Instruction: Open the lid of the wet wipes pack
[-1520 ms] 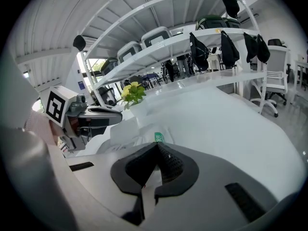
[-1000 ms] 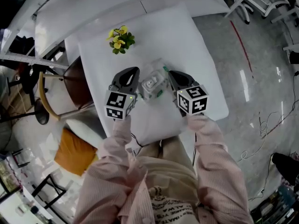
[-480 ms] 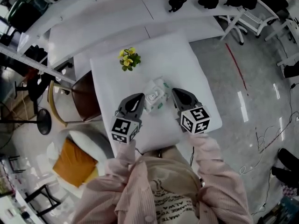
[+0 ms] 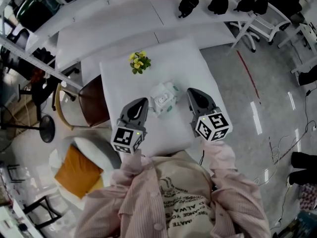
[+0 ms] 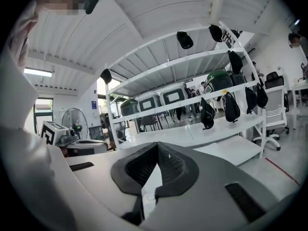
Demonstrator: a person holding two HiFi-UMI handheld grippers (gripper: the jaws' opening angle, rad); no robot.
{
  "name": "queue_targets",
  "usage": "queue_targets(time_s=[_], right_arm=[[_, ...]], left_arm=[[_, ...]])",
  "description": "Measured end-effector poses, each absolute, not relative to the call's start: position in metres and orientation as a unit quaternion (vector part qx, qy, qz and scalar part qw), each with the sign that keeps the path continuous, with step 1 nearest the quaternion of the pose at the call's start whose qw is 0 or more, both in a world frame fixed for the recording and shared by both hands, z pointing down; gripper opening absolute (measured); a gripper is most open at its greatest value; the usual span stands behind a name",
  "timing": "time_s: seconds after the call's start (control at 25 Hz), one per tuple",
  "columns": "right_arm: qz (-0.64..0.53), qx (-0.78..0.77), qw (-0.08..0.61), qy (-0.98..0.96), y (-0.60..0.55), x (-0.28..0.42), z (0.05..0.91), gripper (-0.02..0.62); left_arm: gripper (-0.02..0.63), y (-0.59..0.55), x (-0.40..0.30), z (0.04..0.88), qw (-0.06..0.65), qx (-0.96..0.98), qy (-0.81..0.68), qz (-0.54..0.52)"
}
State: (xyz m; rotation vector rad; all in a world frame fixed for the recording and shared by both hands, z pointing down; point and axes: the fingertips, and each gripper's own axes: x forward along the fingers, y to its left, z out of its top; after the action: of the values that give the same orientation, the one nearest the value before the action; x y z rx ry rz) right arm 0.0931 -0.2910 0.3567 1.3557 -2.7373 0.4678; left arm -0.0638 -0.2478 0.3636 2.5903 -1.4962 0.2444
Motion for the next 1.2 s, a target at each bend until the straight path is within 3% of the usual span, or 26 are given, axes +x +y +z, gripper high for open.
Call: queue_targets(time_s=[0.56,1.2], right_arm=[[0.110,0.454,-0.038,-0.883,-0.270,0.112,0.299,0.000],[0.085,0.455,-0.025,-0.886,-0.267,0.118,0.294,-0.002]], left_arm=[[0.002,-0.220,-0.093,0.318,0.035,0.833,-0.549,0.050],[0.002,-0.217,-0.096,0.314,0.030,0.820,-0.569,0.056]])
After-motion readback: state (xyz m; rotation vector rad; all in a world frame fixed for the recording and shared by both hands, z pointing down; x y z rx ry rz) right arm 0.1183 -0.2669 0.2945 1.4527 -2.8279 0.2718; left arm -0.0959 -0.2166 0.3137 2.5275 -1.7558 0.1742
